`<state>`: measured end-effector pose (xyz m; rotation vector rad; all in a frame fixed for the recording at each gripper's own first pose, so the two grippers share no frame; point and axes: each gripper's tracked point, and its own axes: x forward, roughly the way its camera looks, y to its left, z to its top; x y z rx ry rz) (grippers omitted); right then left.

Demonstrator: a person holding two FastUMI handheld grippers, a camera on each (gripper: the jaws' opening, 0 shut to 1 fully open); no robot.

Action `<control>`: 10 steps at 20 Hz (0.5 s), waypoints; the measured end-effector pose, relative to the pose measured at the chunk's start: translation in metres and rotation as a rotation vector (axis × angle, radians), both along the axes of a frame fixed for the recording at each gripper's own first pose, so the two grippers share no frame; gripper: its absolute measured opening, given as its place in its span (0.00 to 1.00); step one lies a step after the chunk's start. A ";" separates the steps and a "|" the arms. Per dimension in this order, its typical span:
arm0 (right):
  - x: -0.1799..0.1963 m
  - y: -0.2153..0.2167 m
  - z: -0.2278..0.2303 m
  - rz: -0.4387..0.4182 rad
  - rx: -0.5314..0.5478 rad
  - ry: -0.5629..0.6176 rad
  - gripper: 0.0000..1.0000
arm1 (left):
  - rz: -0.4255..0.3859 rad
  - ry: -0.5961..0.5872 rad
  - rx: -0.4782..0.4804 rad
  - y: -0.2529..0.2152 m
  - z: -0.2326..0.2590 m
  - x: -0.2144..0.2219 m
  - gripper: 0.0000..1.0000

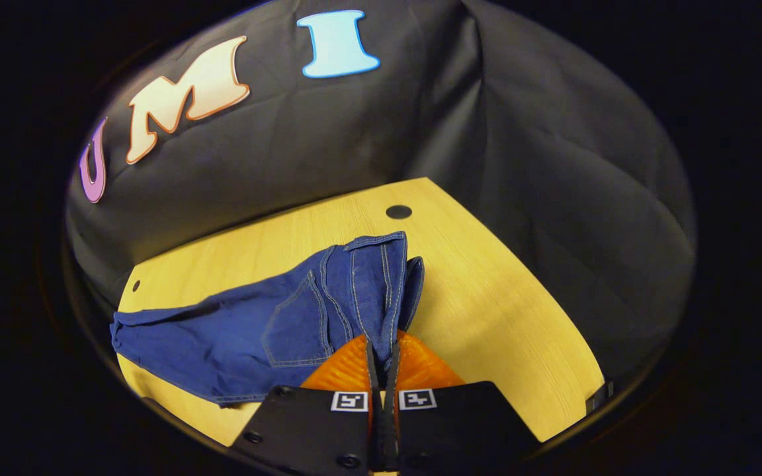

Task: Grasp the waist and the cuffs of the jeans and fold them to make the two legs overlap; first hold the waist and fold one-third of the jeans toward the cuffs, then hold the cuffs and fold the remaining one-third in the same direction to finish folding.

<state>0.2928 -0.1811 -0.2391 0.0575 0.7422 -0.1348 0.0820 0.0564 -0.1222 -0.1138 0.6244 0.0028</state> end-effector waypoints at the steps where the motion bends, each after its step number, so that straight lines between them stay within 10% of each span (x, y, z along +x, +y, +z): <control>1: -0.004 -0.002 0.006 -0.004 0.000 -0.022 0.02 | -0.019 -0.001 0.002 0.003 0.001 0.004 0.95; 10: -0.034 0.025 0.058 0.116 -0.041 -0.142 0.03 | -0.190 -0.023 -0.042 0.006 -0.001 0.028 0.96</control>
